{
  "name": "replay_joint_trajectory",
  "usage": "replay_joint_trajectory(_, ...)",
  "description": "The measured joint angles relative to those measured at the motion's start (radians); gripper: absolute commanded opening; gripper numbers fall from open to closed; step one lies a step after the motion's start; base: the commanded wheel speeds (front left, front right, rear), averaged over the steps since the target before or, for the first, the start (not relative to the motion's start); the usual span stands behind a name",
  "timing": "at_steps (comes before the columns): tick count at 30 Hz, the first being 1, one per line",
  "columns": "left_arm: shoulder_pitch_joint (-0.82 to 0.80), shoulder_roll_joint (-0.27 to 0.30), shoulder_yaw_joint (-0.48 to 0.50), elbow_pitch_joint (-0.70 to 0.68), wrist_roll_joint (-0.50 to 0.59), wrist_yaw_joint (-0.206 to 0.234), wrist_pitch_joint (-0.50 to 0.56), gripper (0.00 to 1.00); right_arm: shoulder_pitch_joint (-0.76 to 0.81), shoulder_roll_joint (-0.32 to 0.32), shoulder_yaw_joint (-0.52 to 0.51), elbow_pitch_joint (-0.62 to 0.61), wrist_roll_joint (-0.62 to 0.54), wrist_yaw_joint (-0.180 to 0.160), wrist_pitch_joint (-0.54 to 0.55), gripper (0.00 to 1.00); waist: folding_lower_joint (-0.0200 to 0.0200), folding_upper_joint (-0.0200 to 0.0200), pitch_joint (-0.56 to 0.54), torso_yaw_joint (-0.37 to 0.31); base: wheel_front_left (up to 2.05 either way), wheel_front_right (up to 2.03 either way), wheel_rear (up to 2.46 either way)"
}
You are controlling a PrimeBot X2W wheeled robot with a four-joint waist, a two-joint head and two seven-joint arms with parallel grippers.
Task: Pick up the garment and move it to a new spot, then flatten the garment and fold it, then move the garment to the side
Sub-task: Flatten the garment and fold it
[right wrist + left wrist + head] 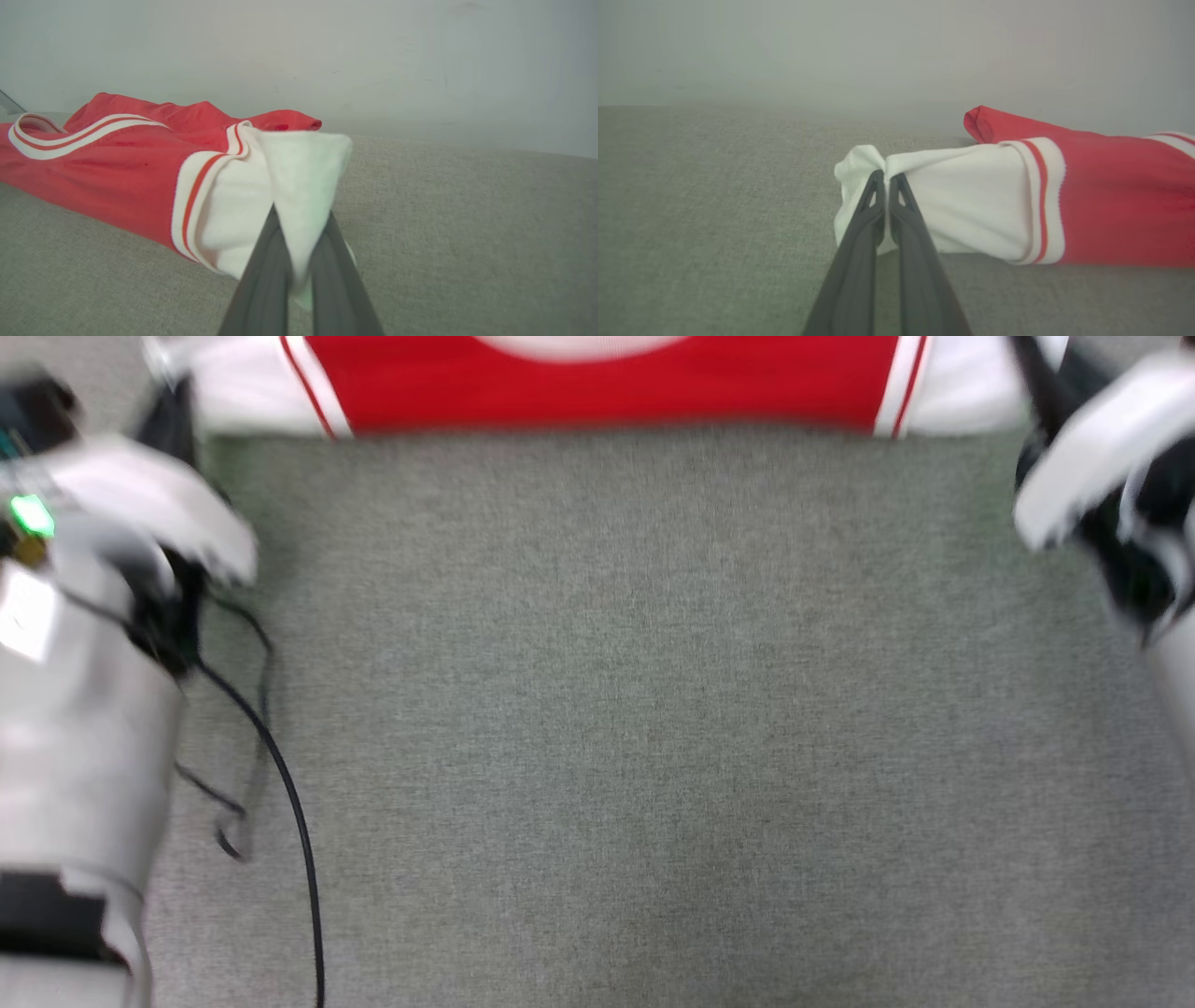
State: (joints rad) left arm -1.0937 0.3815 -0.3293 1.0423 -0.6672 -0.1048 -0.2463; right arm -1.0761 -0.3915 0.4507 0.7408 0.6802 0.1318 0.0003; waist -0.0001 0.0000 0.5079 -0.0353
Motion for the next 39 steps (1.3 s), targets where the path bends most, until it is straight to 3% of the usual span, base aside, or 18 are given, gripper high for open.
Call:
replay_joint_trajectory(9,0.342,-0.019,0.032,-0.13,-0.025,0.004,-0.014,0.0,0.36,-0.035,-0.017,-0.107,0.039,0.0,-0.051,0.0,-0.0002,0.0,-0.146,0.012,0.0,0.0,0.0)
replay_joint_trajectory(16,0.593,-0.009,0.025,-0.257,-0.002,0.071,-0.013,0.0,0.598,-0.034,-0.096,-0.179,-0.043,0.002,-0.055,0.0,-0.0003,0.0001,-0.26,0.016,0.0,0.0,0.0)
replay_joint_trajectory(32,1.086,0.021,0.06,-0.654,-0.088,0.242,0.094,0.0,1.131,0.178,-0.407,-0.52,-0.222,0.0,0.099,0.0,-0.0002,0.0,-0.446,0.019,0.0,0.0,0.0)
replay_joint_trajectory(39,1.225,0.026,0.074,-0.765,-0.113,0.304,0.123,0.0,1.274,0.264,-0.47,-0.622,-0.287,0.0,0.159,0.0,-0.0001,0.0001,-0.473,0.034,0.0,0.0,0.0)
